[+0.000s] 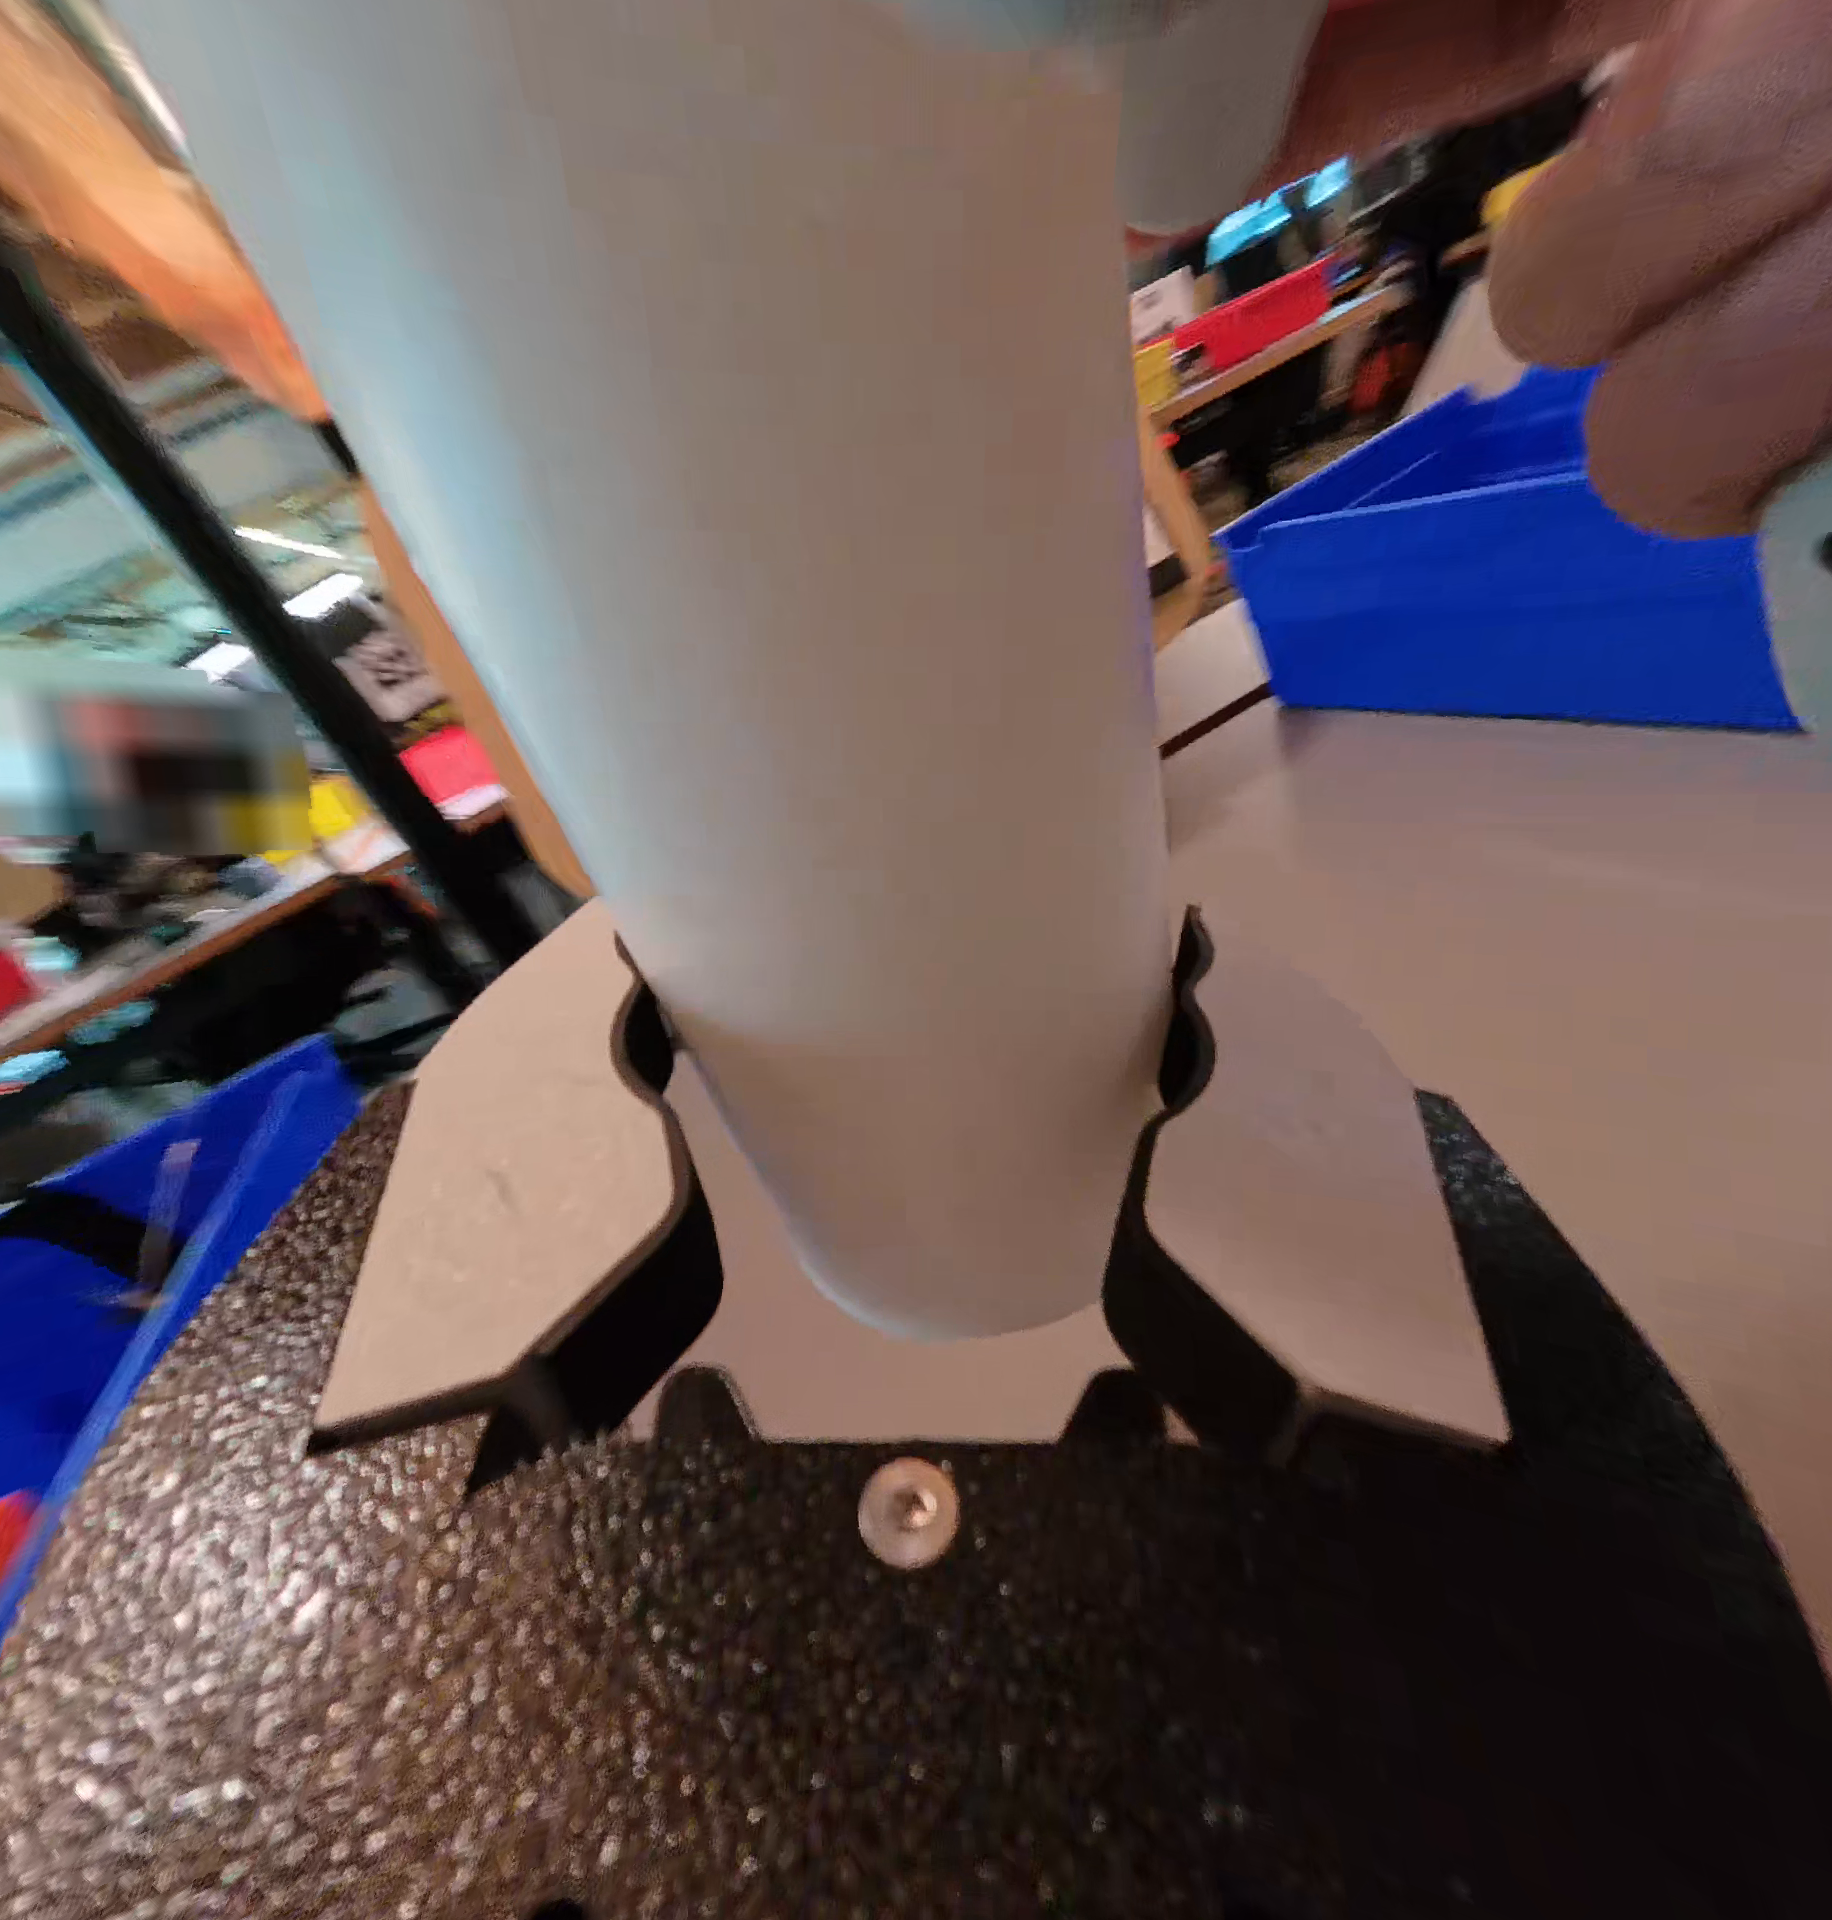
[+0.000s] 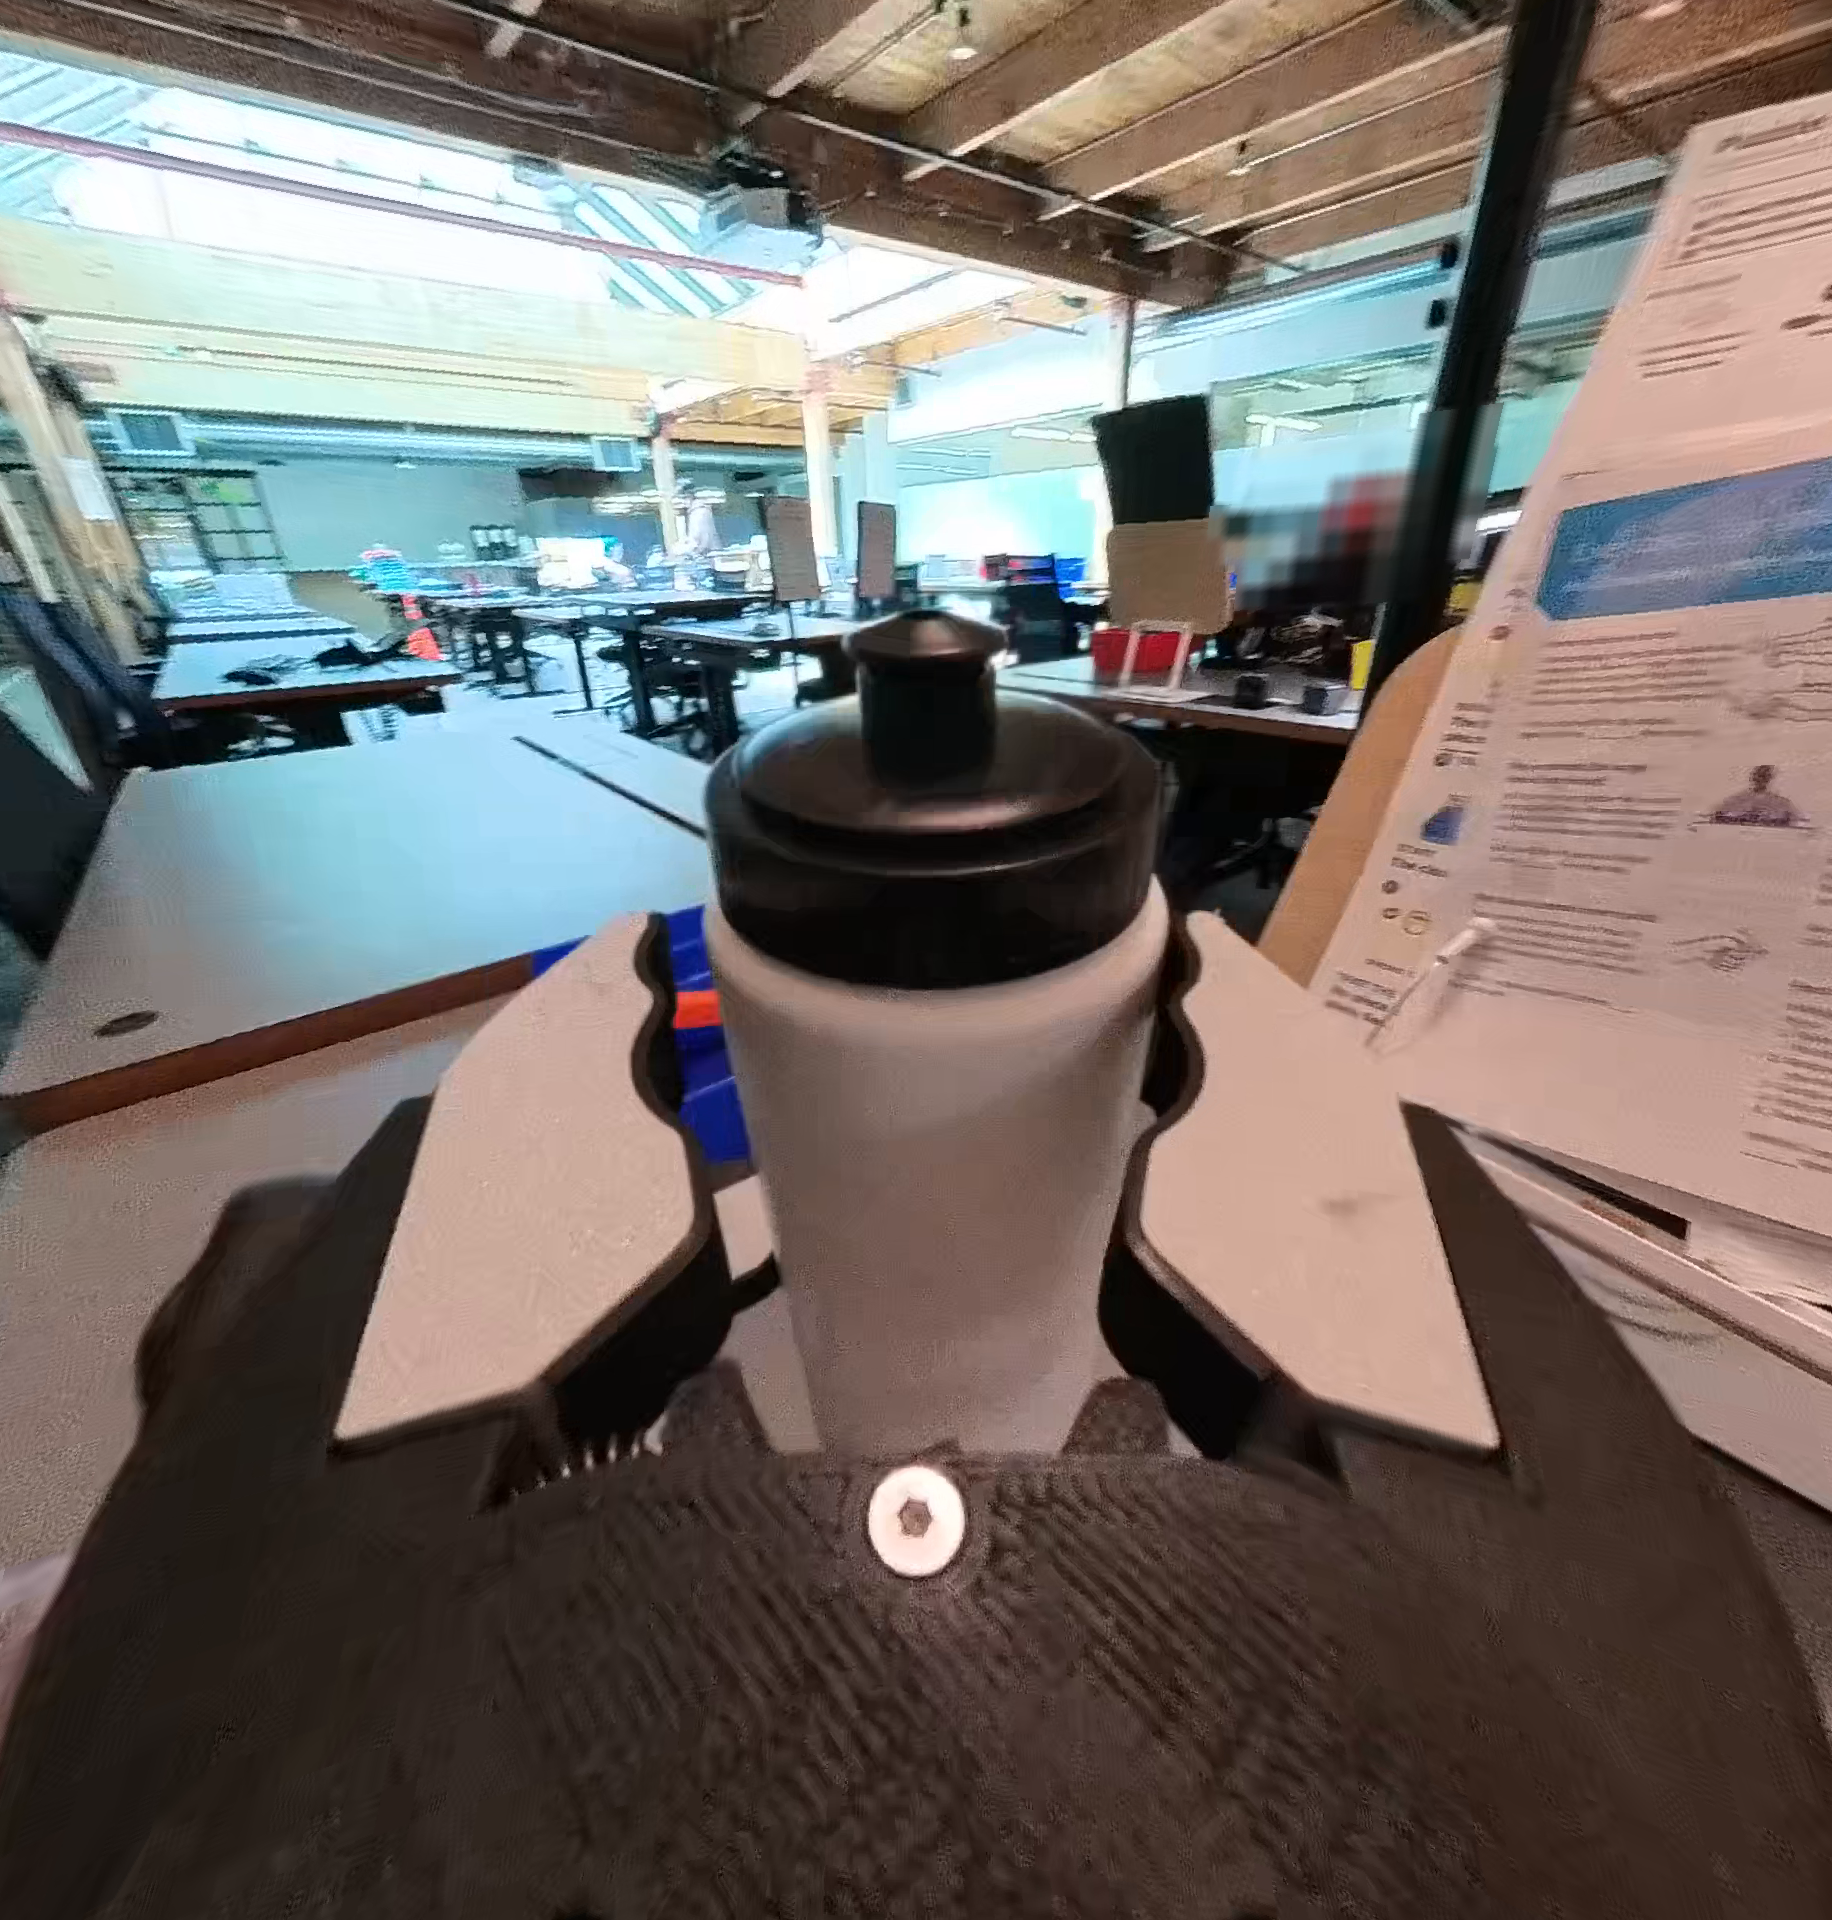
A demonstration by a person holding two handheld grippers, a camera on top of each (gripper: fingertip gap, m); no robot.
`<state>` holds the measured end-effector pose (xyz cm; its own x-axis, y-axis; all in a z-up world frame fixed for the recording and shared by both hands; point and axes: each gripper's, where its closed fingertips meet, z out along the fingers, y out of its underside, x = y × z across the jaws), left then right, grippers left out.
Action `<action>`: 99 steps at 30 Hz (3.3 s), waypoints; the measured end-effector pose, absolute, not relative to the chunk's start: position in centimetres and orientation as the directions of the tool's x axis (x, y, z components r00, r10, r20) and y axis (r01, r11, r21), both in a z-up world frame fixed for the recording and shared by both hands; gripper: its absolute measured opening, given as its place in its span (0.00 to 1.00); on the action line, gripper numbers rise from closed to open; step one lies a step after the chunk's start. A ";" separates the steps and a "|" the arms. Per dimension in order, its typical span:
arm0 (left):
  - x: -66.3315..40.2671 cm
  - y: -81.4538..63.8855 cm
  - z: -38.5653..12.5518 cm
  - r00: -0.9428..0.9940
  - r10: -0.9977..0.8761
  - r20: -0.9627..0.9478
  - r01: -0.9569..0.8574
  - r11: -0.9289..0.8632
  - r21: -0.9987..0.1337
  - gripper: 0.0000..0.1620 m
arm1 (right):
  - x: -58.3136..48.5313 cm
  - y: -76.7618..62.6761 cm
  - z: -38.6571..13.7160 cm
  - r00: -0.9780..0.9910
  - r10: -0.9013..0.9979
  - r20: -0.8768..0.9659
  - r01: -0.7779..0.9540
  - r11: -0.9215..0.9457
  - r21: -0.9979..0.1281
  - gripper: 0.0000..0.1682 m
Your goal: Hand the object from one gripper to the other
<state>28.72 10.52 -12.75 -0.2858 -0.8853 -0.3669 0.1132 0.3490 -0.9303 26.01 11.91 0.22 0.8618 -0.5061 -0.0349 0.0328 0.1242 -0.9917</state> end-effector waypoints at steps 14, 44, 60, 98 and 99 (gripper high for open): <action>17.6 4.8 -10.6 -0.966 0.149 0.210 -0.240 -0.217 -0.946 0.58 | 21.0 10.6 -4.0 0.932 0.115 -0.344 -0.327 -0.146 -0.934 0.54; 25.8 7.2 -12.7 -0.869 -0.448 0.208 -0.086 -0.278 -0.957 0.52 | 40.0 -22.8 -8.7 0.213 -0.956 0.200 -0.459 -0.278 -0.844 0.52; 25.2 5.1 -14.5 -0.888 -0.428 0.168 -0.105 -0.166 -0.980 0.51 | 44.8 -22.8 -16.4 0.335 -0.934 0.126 -0.703 -0.337 -0.625 0.52; 29.5 38.4 -16.4 -0.304 -0.943 -0.136 -0.619 0.304 -0.724 0.41 | 32.0 -4.8 -12.9 0.416 -0.776 0.474 0.266 -0.394 -0.880 0.58; 30.0 38.5 -17.4 -0.325 -0.942 -0.087 -0.671 0.295 -0.681 0.42 | 31.9 -4.5 -13.4 0.433 -0.757 0.490 0.261 -0.415 -0.872 0.57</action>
